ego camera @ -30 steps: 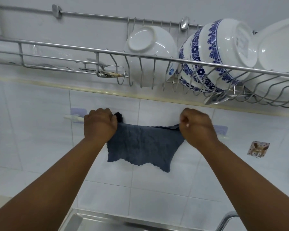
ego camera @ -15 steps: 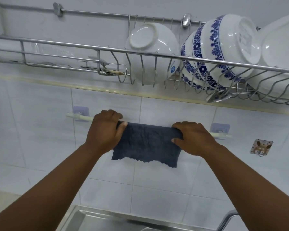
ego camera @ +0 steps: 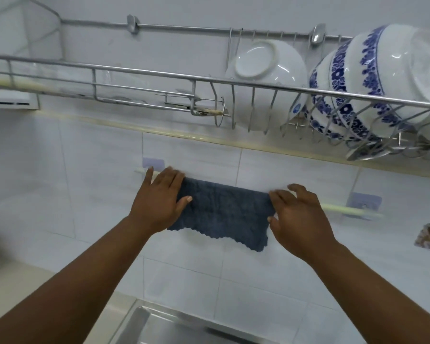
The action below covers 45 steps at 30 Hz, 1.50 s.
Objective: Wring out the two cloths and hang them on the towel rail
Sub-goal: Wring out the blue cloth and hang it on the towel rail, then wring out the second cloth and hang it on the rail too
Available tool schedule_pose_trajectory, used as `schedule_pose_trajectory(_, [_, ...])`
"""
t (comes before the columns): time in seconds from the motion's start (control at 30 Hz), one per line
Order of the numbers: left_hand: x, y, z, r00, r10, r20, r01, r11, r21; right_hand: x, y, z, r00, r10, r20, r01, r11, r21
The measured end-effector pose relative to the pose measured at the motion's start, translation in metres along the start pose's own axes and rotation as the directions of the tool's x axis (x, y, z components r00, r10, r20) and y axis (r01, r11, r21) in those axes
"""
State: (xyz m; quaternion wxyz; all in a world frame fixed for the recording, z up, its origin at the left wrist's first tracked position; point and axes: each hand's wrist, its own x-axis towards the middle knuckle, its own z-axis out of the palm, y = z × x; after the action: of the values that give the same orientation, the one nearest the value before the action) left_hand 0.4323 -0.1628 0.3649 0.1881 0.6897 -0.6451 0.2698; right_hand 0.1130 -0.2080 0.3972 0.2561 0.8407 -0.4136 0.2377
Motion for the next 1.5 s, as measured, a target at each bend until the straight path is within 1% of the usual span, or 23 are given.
schedule_pose_trajectory(0.2, [-0.006,-0.032,-0.006,0.999,-0.035,0.005,0.035,0.998,0.052,0.022,-0.032,0.011,0.992,-0.022,0.126,0.024,1.000,-0.017])
schedule_pose_trajectory(0.27, [-0.006,-0.033,-0.006,0.999,-0.042,0.018,0.041,0.998,0.038,0.027,-0.037,0.013,0.989,-0.002,0.149,0.006,1.000,-0.022])
schedule_pose_trajectory(0.37, [-0.006,-0.031,-0.006,0.995,-0.090,0.049,0.090,0.996,0.017,0.028,-0.038,0.013,0.984,0.013,0.178,-0.011,1.000,-0.014])
schedule_pose_trajectory(0.47, [-0.003,-0.031,-0.006,0.986,-0.130,0.103,0.129,0.992,0.017,0.024,-0.034,0.011,0.985,0.009,0.172,-0.016,0.999,0.040])
schedule_pose_trajectory(0.57, [-0.006,-0.026,-0.012,0.978,-0.153,0.144,0.154,0.988,0.005,0.015,-0.026,0.003,0.988,0.025,0.155,-0.049,0.987,0.152])
schedule_pose_trajectory(0.63, [-0.016,-0.016,-0.020,0.978,-0.173,0.116,0.180,0.982,-0.056,0.003,-0.020,-0.004,0.991,0.032,0.133,-0.060,0.976,0.208])
schedule_pose_trajectory(0.77, [-0.051,0.028,-0.036,0.972,-0.210,0.102,0.231,0.930,-0.286,-0.037,-0.004,-0.017,0.991,0.093,0.094,-0.116,0.951,0.288])
schedule_pose_trajectory(0.83, [-0.073,0.059,-0.037,0.966,-0.223,0.132,0.257,0.883,-0.392,-0.063,0.005,-0.021,0.986,0.131,0.106,-0.159,0.934,0.321])
schedule_pose_trajectory(0.9, [-0.096,0.092,-0.034,0.952,-0.237,0.192,0.301,0.835,-0.461,-0.093,0.015,-0.023,0.978,0.167,0.124,-0.201,0.911,0.360])
schedule_pose_trajectory(1.0, [-0.129,0.143,-0.019,0.943,-0.214,0.254,0.314,0.822,-0.474,-0.145,0.029,-0.019,0.958,0.229,0.175,-0.282,0.866,0.412])
schedule_pose_trajectory(1.13, [-0.175,0.209,0.013,0.920,-0.124,0.373,0.300,0.835,-0.461,-0.224,0.048,0.002,0.896,0.300,0.329,-0.419,0.815,0.400])
schedule_pose_trajectory(1.27, [-0.219,0.266,0.050,0.870,-0.024,0.493,0.300,0.820,-0.488,-0.304,0.067,0.029,0.797,0.342,0.498,-0.549,0.753,0.363])
schedule_pose_trajectory(1.33, [-0.237,0.292,0.068,0.828,0.001,0.561,0.324,0.815,-0.480,-0.338,0.076,0.045,0.740,0.349,0.575,-0.600,0.728,0.332])
schedule_pose_trajectory(1.43, [-0.261,0.328,0.098,0.752,0.081,0.654,0.287,0.853,-0.436,-0.383,0.086,0.072,0.641,0.354,0.681,-0.666,0.697,0.264])
schedule_pose_trajectory(1.5, [-0.276,0.349,0.117,0.679,0.106,0.726,0.327,0.842,-0.429,-0.410,0.091,0.093,0.562,0.368,0.741,-0.720,0.659,0.218])
